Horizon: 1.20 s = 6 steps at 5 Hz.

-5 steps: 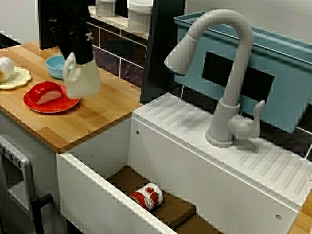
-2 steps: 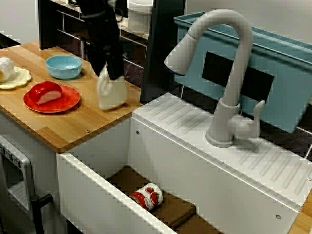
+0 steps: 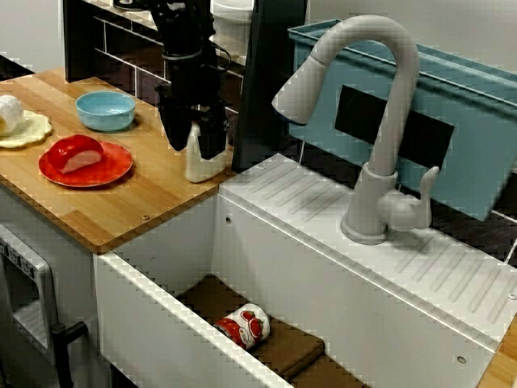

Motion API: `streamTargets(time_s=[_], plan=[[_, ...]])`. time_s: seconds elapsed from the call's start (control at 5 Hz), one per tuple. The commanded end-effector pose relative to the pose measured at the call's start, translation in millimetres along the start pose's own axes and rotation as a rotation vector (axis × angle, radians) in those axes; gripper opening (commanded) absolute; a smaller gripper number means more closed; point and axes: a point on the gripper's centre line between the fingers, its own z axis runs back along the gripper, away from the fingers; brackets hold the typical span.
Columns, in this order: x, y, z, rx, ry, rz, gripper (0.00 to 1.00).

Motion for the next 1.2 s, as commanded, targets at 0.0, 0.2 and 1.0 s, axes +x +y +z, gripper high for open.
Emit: streamTargets(time_s=[0.0,0.2,1.0], plan=[[5.2,7.7,32.3,-0.014,-0.058,-0.007,1.00],[1.6,10.4,38.9,-0.039,-0.053,-0.006,1.00],[-37.6,12.2,55.7,-0.006,-0.083,-0.113,1.00]])
